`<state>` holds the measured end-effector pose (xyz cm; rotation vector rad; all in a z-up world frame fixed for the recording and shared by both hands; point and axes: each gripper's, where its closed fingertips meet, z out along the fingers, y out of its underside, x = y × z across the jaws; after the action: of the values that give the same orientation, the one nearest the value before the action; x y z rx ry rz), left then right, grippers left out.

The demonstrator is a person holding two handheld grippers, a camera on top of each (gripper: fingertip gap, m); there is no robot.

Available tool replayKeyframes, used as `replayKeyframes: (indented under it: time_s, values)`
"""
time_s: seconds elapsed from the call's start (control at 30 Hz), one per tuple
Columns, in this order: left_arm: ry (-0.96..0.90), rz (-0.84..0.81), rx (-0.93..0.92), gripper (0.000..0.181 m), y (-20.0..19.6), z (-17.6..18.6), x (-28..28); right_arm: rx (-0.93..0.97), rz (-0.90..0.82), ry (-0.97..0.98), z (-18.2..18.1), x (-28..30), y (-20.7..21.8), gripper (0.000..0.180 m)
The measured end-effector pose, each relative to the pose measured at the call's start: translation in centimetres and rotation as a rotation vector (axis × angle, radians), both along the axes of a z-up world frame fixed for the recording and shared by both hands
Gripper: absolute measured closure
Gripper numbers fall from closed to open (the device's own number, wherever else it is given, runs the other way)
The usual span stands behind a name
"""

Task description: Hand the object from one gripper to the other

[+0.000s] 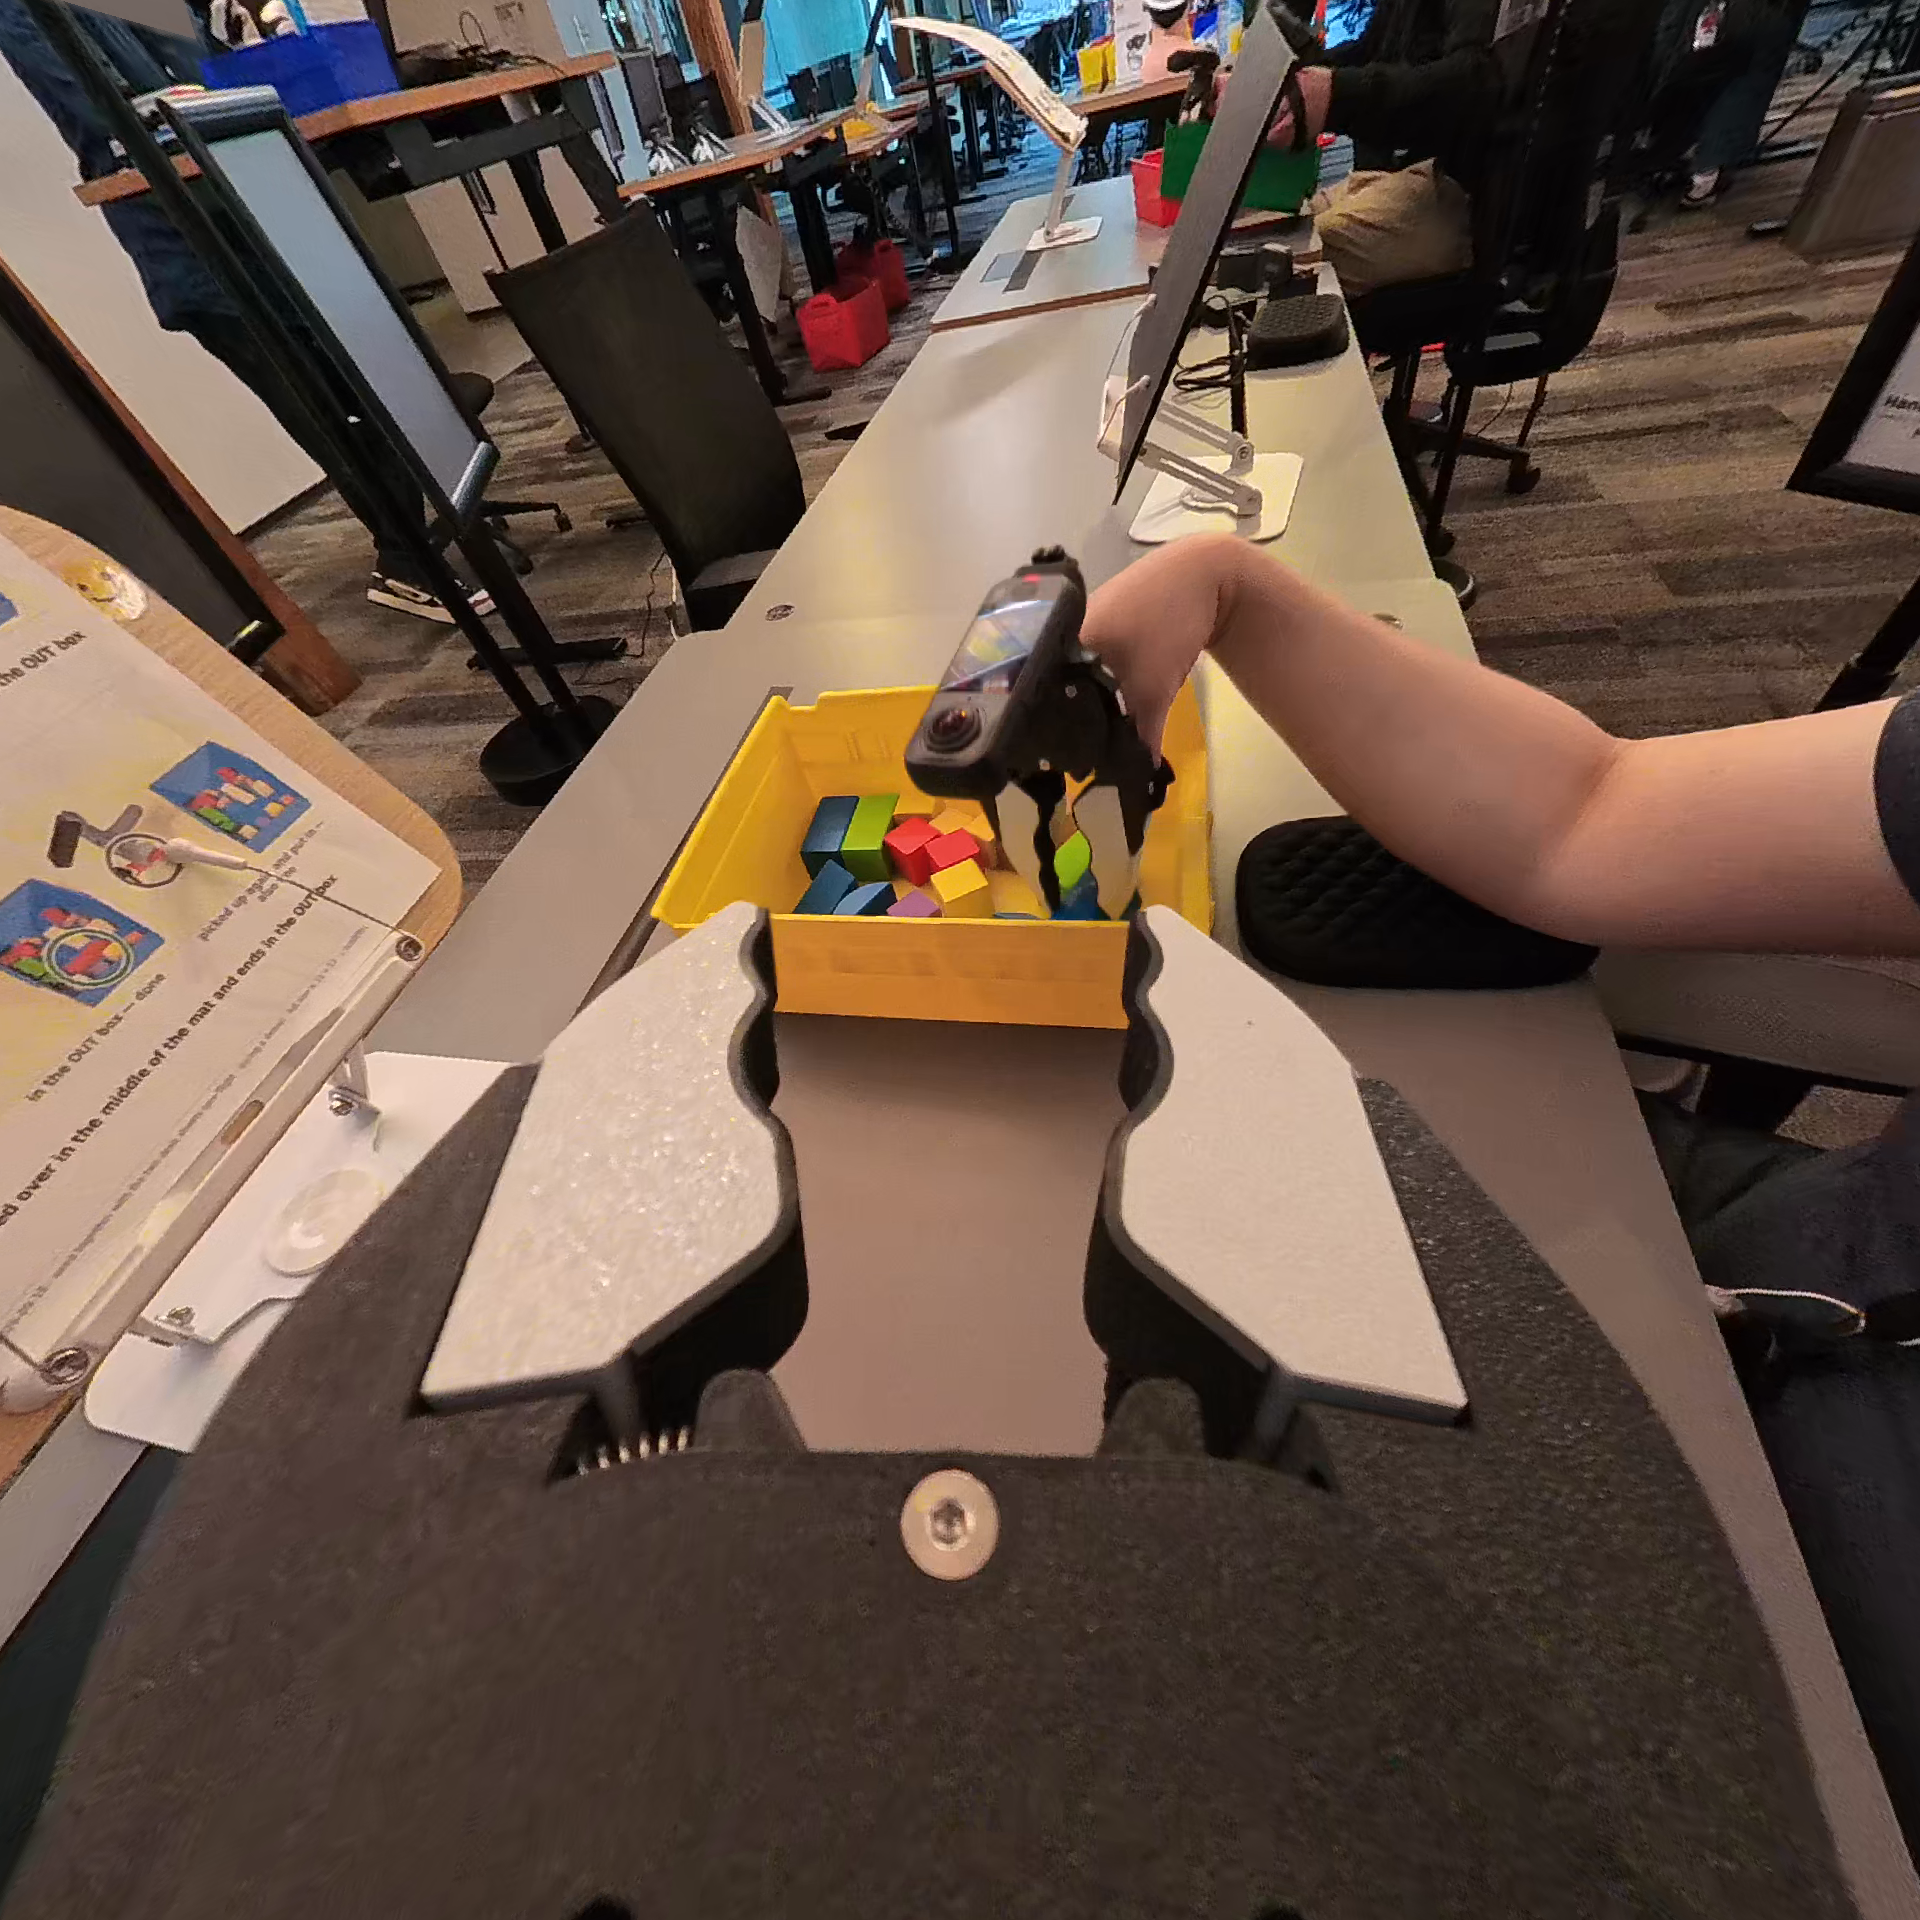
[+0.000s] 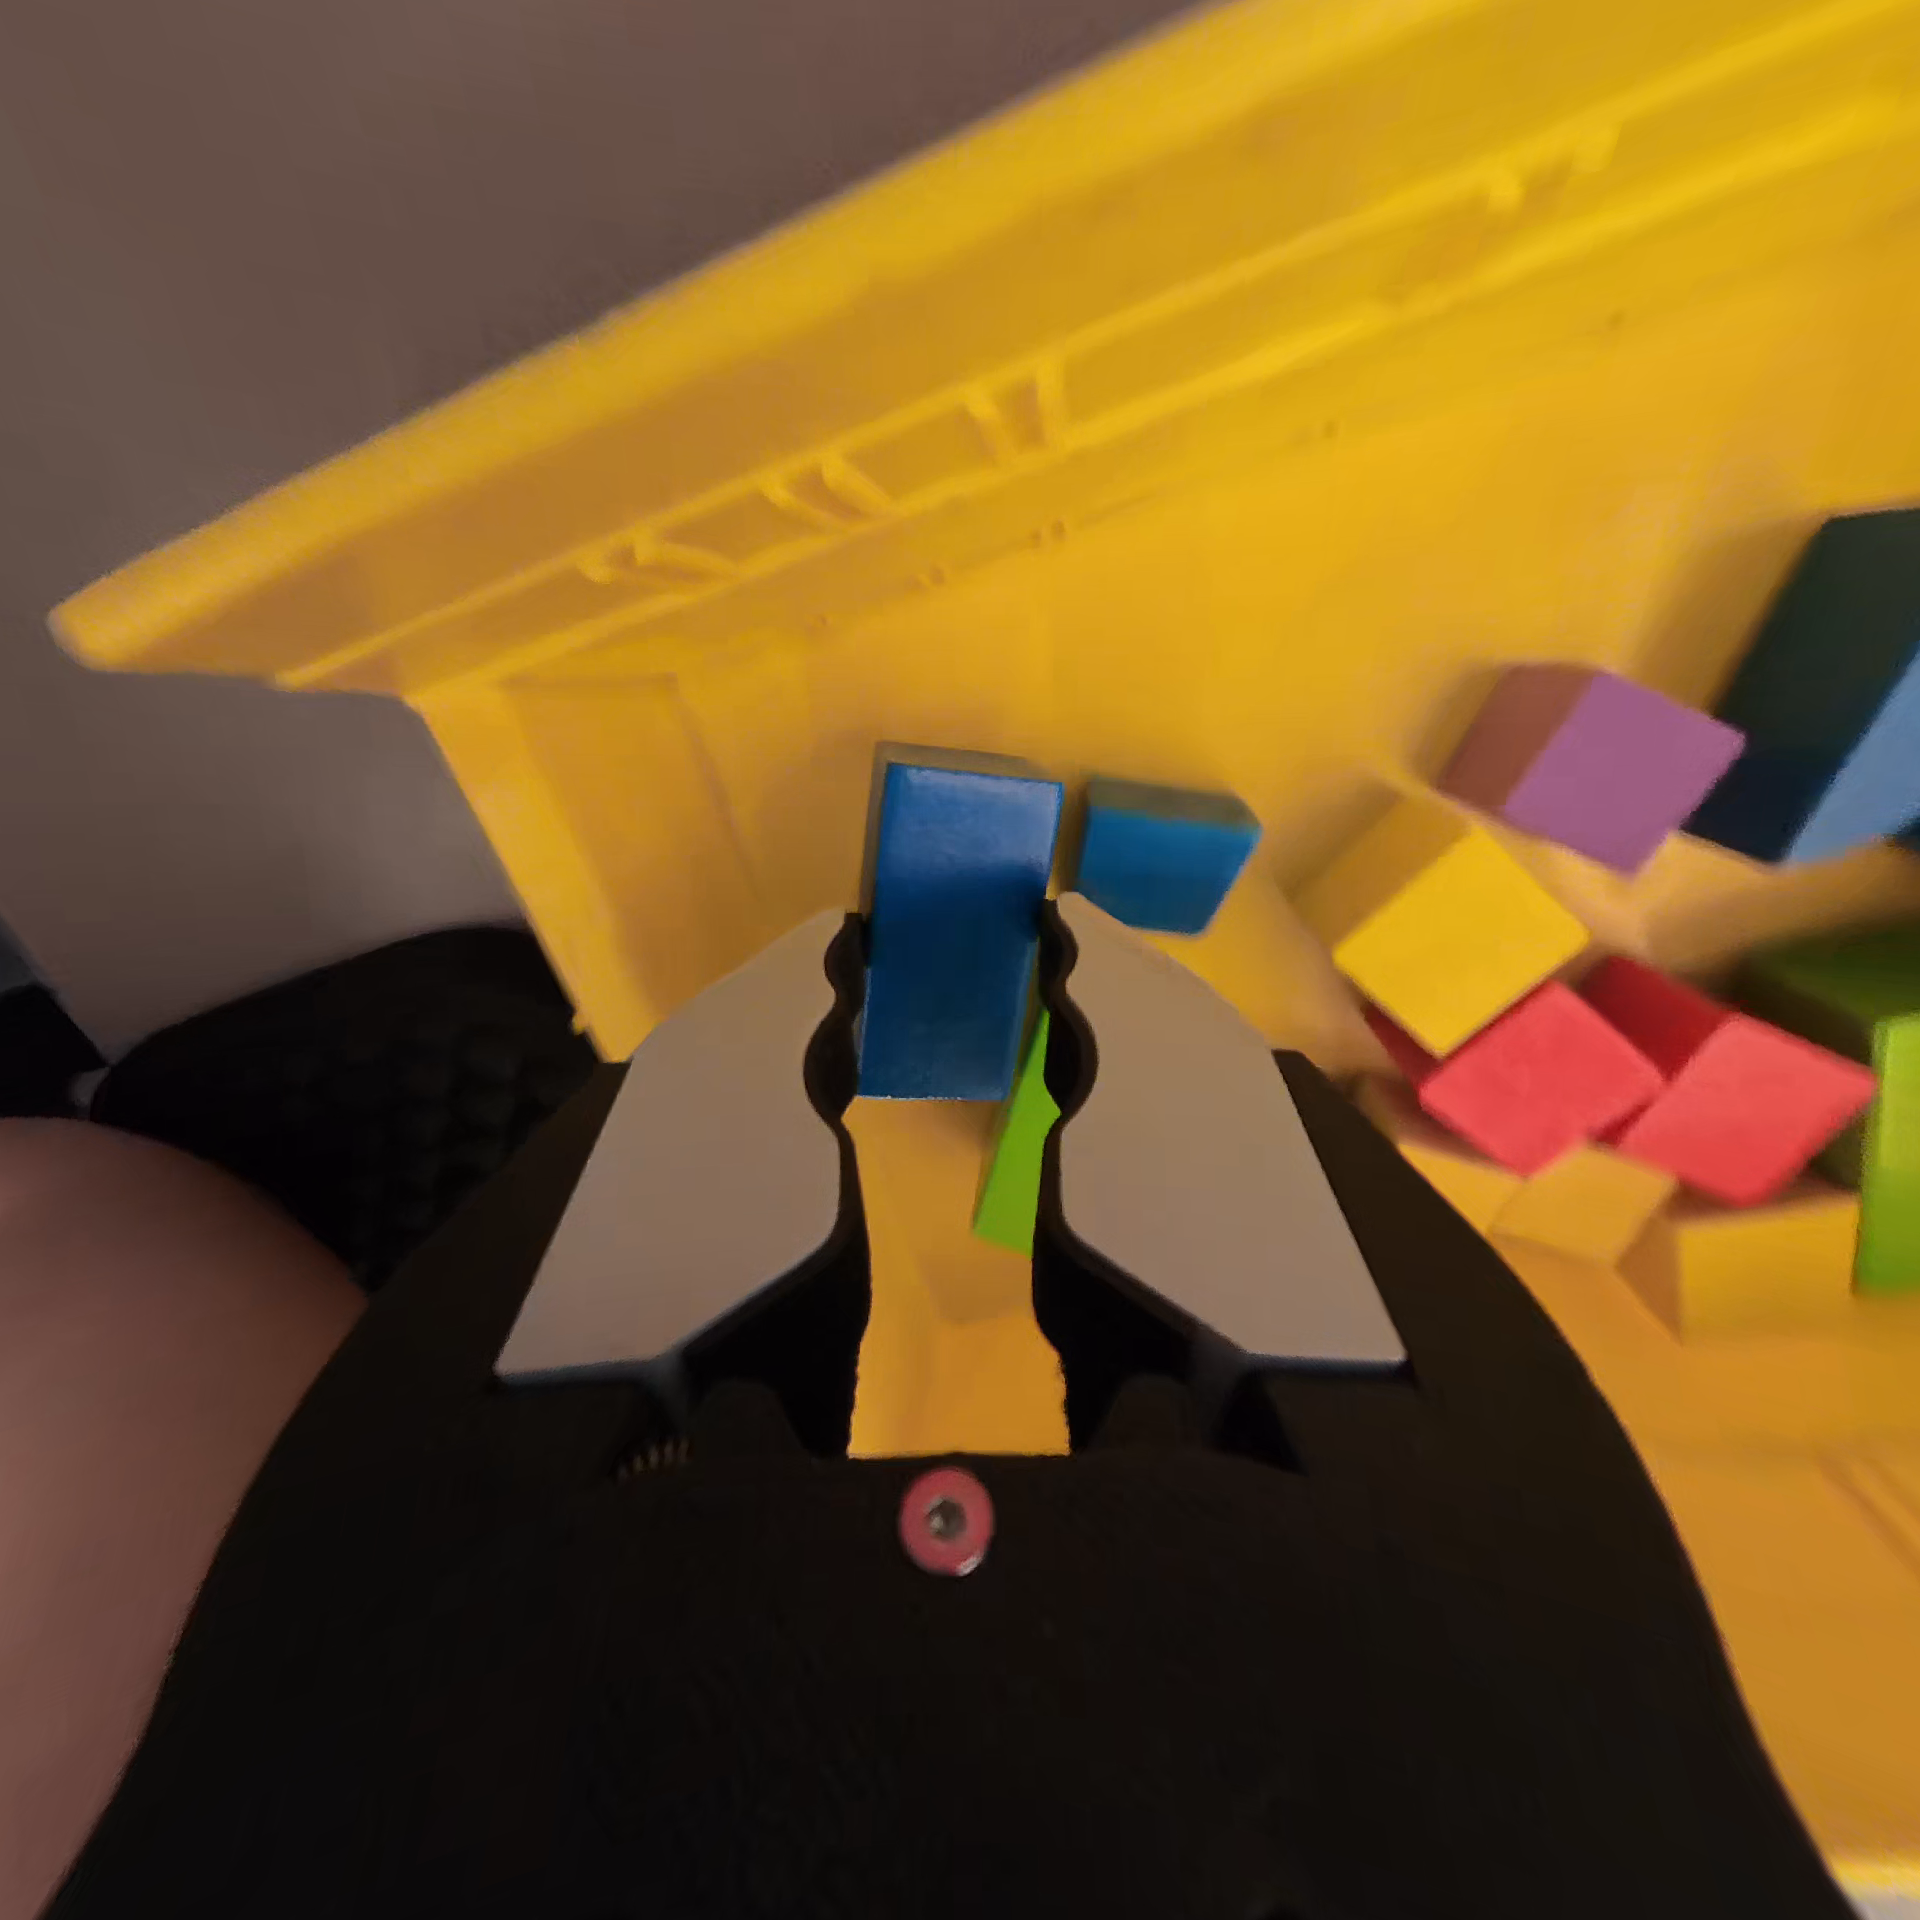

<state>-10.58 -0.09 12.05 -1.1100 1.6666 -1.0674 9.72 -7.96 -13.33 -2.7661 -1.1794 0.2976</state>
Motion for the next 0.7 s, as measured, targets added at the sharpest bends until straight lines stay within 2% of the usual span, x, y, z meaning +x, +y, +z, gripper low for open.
replayKeyframes:
  time_s: [0.37, 0.53, 0.7]
  values:
    - [-0.021, -0.002, 0.004, 0.120, 0.0, 0.7, -0.8, 0.006, 0.002, -0.057, -0.7, 0.2, 0.7, 0.146]
    - [-0.016, -0.005, 0.008, 0.121, -0.2, 0.6, -0.8, 0.023, -0.017, -0.171, -0.7, 1.3, 1.2, 0.146]
    - [-0.009, -0.005, 0.008, 0.121, -0.2, 0.5, -0.7, 0.011, -0.031, -0.193, -0.7, 1.4, 1.2, 0.146]
